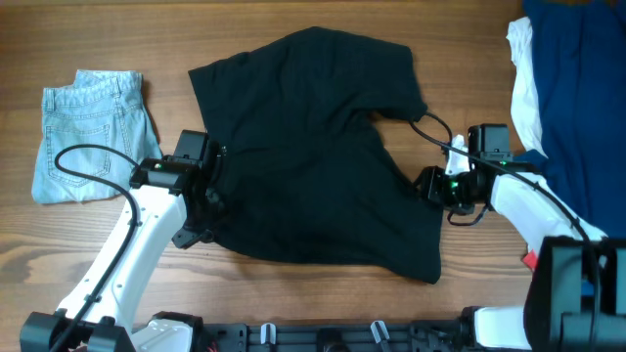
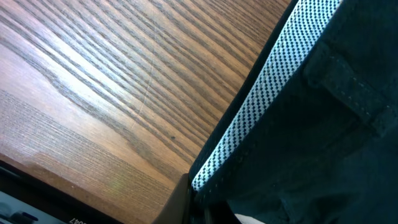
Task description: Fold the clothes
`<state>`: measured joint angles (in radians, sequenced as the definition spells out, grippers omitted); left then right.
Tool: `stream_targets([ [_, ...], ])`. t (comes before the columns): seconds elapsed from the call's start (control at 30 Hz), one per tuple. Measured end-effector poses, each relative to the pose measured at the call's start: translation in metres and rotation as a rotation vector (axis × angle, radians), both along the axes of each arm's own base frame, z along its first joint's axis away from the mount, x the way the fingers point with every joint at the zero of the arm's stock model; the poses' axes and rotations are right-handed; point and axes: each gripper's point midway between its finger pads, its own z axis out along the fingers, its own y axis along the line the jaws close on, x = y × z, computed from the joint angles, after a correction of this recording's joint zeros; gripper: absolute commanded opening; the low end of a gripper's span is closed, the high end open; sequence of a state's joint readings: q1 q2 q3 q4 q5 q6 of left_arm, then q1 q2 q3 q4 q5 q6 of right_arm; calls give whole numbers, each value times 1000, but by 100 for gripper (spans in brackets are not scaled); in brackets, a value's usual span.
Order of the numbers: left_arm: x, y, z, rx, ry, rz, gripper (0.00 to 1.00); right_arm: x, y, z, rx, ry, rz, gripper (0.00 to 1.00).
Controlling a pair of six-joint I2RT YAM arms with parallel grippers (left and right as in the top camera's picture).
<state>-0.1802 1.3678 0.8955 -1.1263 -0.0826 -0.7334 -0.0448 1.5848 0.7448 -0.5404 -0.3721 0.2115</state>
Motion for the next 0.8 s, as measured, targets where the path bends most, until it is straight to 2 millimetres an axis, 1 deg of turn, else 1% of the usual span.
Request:
stream_targets([
  [0.13, 0, 0, 0, 0, -1, 0, 4, 2, 8, -2, 49, 7, 8, 45],
  [0.2, 0, 0, 0, 0, 0, -1, 4, 4, 17, -2, 91, 6, 26, 31],
  [0.3, 0, 0, 0, 1, -1, -4, 4, 6, 29, -5, 140, -2, 68, 16],
  [0.33, 0, 0, 0, 1, 0, -4, 4, 4, 33, -6, 157, 5, 75, 8],
  [0.37, 0, 0, 0, 2, 0, -6, 4, 2, 36, -7, 173, 10, 87, 4],
  [0.5, 0, 0, 0, 2, 0, -11, 4, -1, 42, -6, 210, 13, 102, 4],
  [0.63, 0, 0, 0, 2, 0, -15, 4, -2, 42, -5, 217, 18, 100, 4],
  [0.7, 0, 0, 0, 2, 0, -15, 4, -5, 38, -3, 199, 42, 81, 4],
  [0.8, 0, 0, 0, 2, 0, -15, 4, -3, 28, 8, 145, 46, 47, 4],
])
